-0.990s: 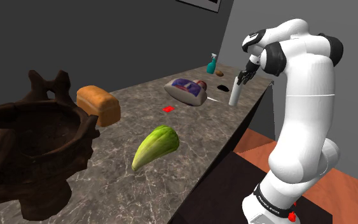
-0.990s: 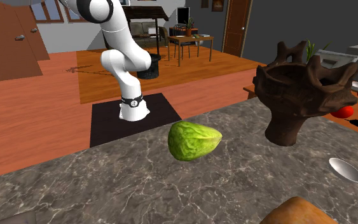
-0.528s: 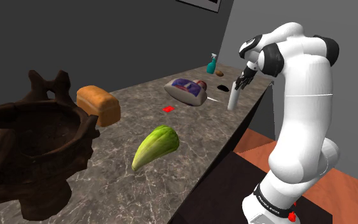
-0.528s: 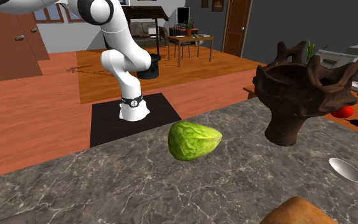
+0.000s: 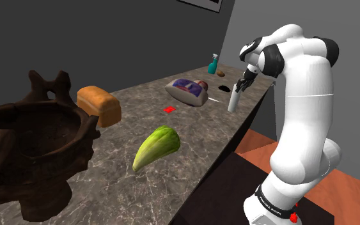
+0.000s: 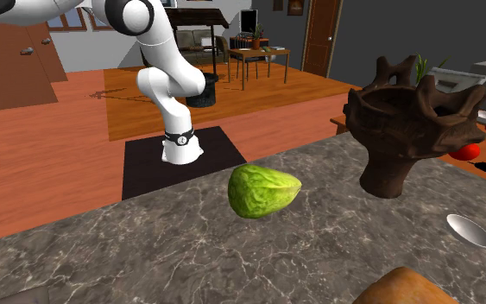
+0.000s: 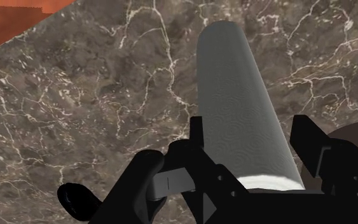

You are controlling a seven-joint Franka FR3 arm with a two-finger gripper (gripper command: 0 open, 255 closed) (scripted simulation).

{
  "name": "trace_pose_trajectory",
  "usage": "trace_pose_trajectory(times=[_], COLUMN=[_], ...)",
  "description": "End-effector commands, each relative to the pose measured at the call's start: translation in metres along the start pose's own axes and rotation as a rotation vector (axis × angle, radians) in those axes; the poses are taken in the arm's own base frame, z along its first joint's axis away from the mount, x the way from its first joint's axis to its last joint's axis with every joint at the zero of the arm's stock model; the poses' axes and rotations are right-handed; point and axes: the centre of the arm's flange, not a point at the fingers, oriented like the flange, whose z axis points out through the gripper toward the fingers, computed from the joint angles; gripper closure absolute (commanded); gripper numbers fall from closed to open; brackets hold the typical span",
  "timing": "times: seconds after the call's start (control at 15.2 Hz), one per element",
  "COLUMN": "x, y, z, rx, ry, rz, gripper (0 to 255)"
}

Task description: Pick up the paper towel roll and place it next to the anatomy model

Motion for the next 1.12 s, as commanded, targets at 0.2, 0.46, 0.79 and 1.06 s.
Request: trace_pose_trajectory(times=[0.2, 0.46, 0.79, 1.06], x=[0.000, 0.000, 0.000, 0.000], y=[0.000, 0.000, 0.000, 0.000], z=[0.000, 0.000, -0.050, -0.050], rx=[0.000, 0.000, 0.000, 0.000], ry=[0.000, 0.000, 0.000, 0.000], rz=[0.000, 0.000, 0.000, 0.000], gripper=[0, 0, 0, 0])
